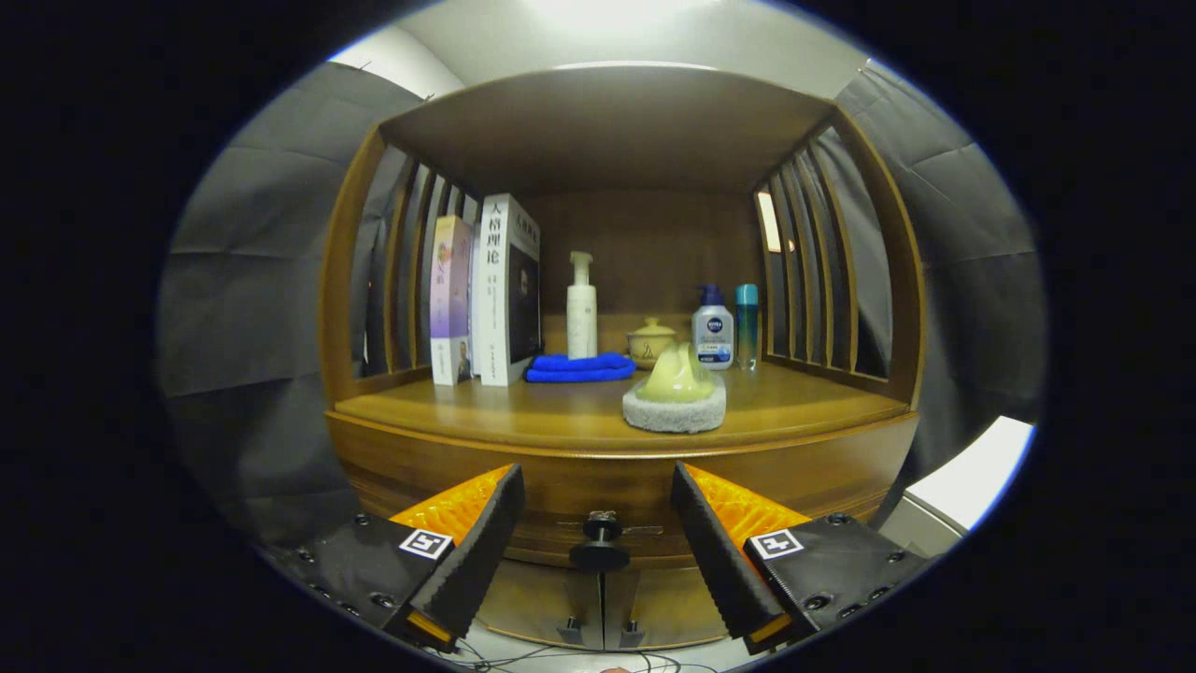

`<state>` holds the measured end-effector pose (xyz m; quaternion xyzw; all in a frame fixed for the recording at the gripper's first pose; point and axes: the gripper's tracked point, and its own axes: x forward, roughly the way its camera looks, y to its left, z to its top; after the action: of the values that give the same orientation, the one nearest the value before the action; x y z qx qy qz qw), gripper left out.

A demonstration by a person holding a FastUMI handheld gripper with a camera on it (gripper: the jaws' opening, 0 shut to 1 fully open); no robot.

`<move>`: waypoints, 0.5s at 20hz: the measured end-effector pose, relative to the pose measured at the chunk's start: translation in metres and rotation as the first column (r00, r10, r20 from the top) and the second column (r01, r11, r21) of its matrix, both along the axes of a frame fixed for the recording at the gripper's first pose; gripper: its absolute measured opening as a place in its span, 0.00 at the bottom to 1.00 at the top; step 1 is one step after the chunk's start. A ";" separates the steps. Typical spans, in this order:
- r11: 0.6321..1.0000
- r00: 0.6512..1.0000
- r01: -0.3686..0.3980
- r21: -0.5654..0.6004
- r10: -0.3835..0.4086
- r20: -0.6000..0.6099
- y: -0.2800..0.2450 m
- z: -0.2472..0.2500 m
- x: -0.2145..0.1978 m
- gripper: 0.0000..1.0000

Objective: Pull open the drawer, take out the items inside it, and place them on the countertop above the cabinet.

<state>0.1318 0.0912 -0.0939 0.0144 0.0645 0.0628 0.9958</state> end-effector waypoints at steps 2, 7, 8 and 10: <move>1.000 0.999 -0.020 -0.008 0.021 0.030 -0.004 0.022 -0.022 1.00; 0.997 0.994 -0.058 -0.050 0.062 0.087 -0.021 0.066 -0.074 1.00; 0.997 0.993 -0.063 -0.047 0.067 0.098 -0.025 0.073 -0.083 1.00; 0.997 0.991 -0.058 -0.043 0.063 0.120 -0.035 0.087 -0.099 1.00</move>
<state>0.0329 0.0563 -0.0071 -0.0110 0.0055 0.0926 0.9956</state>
